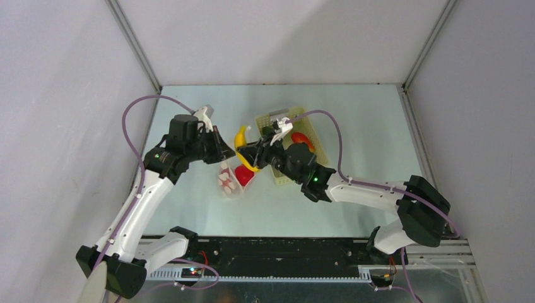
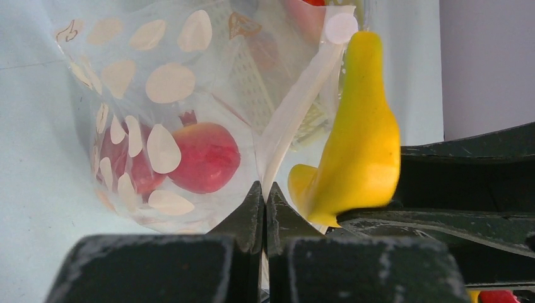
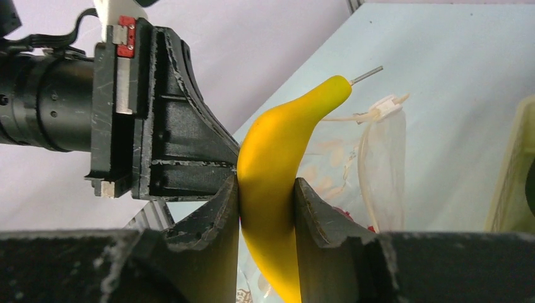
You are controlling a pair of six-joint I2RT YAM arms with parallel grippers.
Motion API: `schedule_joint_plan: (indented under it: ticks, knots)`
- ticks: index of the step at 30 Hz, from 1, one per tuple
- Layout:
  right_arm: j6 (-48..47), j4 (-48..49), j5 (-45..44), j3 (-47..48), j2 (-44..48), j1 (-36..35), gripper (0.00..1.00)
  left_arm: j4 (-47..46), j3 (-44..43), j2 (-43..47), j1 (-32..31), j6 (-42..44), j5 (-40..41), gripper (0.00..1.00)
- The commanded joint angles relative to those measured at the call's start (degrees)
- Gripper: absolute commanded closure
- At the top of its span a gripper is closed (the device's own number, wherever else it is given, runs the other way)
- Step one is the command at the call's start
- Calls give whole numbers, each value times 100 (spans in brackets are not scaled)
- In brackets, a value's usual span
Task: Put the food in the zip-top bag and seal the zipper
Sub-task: Place the fake fruit in the zipper food storage bag.
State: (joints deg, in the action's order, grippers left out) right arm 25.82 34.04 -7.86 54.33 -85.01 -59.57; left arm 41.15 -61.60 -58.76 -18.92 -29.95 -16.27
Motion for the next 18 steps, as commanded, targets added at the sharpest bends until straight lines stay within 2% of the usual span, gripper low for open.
schedule_joint_plan:
  ticks: [1, 8, 12, 18]
  knots:
    - [-24, -295, -347, 25, 179, -99, 94, -177, -89, 116, 33, -27, 18, 100]
    - [-71, -678, -471, 25, 231, -219, 94, -181, -89, 120, 46, -23, 5, 100]
    - [-30, -1338, -655, 329, 155, -228, 93, -209, -80, 129, 44, -25, -24, 100]
    - [14, -1735, -319, 523, -72, -255, 93, -235, -72, 151, 41, -23, -64, 100]
